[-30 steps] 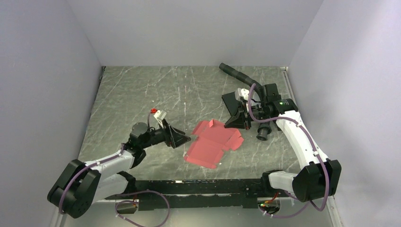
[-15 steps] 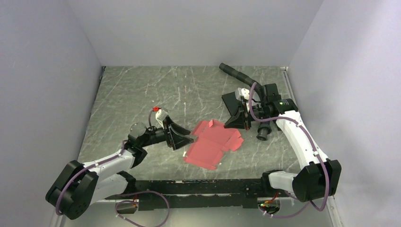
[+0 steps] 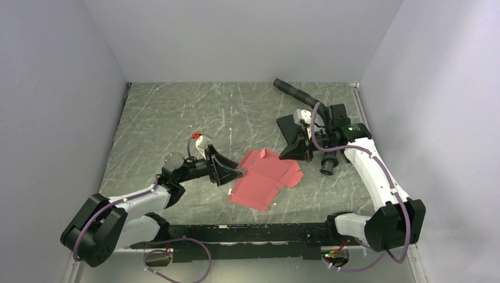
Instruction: Fold the paper box
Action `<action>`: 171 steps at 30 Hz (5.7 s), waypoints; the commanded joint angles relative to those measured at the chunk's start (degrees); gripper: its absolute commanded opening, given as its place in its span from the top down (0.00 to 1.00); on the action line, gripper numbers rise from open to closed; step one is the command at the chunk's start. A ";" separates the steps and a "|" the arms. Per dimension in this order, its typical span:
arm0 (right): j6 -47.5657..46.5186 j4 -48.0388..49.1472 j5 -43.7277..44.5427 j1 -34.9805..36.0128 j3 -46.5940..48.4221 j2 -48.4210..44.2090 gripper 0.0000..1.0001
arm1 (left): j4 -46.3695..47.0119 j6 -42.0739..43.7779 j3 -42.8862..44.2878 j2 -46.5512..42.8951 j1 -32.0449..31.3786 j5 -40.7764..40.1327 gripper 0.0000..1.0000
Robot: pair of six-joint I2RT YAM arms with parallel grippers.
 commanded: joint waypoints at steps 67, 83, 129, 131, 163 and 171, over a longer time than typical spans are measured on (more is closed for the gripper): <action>5.71 8.64 0.32 0.15 -2.68 -0.80 1.00 | -8.91 0.12 8.47 2.10 -7.43 -6.87 0.66; 8.32 11.91 5.88 0.17 -3.71 -0.16 1.00 | -38.75 9.66 7.84 -23.13 -7.17 -23.09 0.24; 10.53 47.77 81.26 36.65 -18.92 6.22 1.00 | -38.70 10.15 1.65 -17.09 -6.22 -44.51 0.27; 10.39 48.44 81.79 36.89 -19.15 5.34 1.00 | -37.10 11.15 2.27 -15.17 -5.77 -43.47 0.26; 8.55 50.24 84.03 42.30 -20.07 4.06 1.00 | -20.06 23.79 12.38 15.60 0.57 -21.51 0.50; 9.27 49.82 83.19 42.30 -19.80 4.65 1.00 | -21.66 22.98 13.60 17.05 0.57 -19.37 0.91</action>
